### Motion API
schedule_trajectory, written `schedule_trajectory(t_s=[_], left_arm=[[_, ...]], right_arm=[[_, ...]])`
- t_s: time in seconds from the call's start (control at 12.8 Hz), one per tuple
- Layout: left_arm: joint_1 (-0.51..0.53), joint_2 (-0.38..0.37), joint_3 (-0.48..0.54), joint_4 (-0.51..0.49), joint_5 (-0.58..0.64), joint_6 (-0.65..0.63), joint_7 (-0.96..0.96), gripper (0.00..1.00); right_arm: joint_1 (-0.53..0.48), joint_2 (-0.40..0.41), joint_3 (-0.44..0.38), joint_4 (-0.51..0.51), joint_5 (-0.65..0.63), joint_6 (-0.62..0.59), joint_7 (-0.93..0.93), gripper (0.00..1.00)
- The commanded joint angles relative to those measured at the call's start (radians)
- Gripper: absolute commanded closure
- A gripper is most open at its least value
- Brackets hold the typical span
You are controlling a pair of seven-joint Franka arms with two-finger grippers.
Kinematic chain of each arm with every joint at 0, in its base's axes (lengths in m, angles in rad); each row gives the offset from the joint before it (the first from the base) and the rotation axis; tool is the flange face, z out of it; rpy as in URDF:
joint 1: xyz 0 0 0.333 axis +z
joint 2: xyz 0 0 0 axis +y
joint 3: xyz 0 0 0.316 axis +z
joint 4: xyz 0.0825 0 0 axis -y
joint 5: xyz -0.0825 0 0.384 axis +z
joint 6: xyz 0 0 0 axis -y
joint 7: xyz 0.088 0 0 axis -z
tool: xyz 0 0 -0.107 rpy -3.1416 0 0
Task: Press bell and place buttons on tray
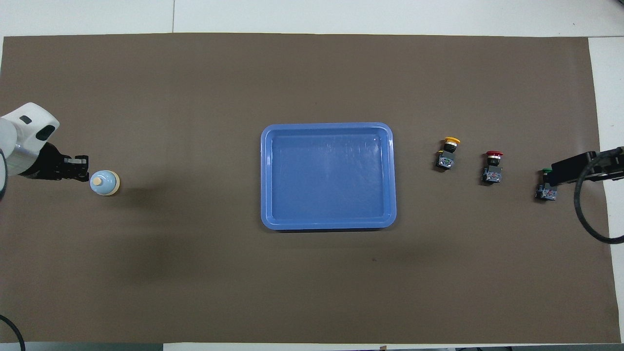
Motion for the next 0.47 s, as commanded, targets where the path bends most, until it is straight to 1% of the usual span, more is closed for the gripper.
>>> schedule_trajectory(t_s=[0.0, 0.08, 0.16, 0.23, 0.39], left_arm=[[-0.038, -0.014, -0.001, 0.148, 0.012, -0.187, -0.003, 0.99], [-0.055, -0.042, -0.003, 0.164, 0.010, -0.217, -0.006, 0.73], [-0.076, -0.072, -0.002, 0.164, 0.004, -0.240, -0.016, 0.24], [-0.080, -0.098, -0.003, 0.165, 0.003, -0.263, -0.035, 0.00], [-0.101, -0.154, -0.003, 0.168, 0.001, -0.363, -0.038, 0.00]], right_arm=[[-0.011, -0.014, 0.003, -0.012, 0.015, -0.009, -0.020, 0.00], [-0.011, -0.014, 0.003, -0.012, 0.015, -0.009, -0.020, 0.00], [-0.011, -0.014, 0.003, -0.012, 0.017, -0.009, -0.018, 0.00], [-0.011, -0.014, 0.003, -0.012, 0.015, -0.009, -0.018, 0.00], [-0.011, -0.014, 0.003, -0.012, 0.015, -0.009, -0.018, 0.00]])
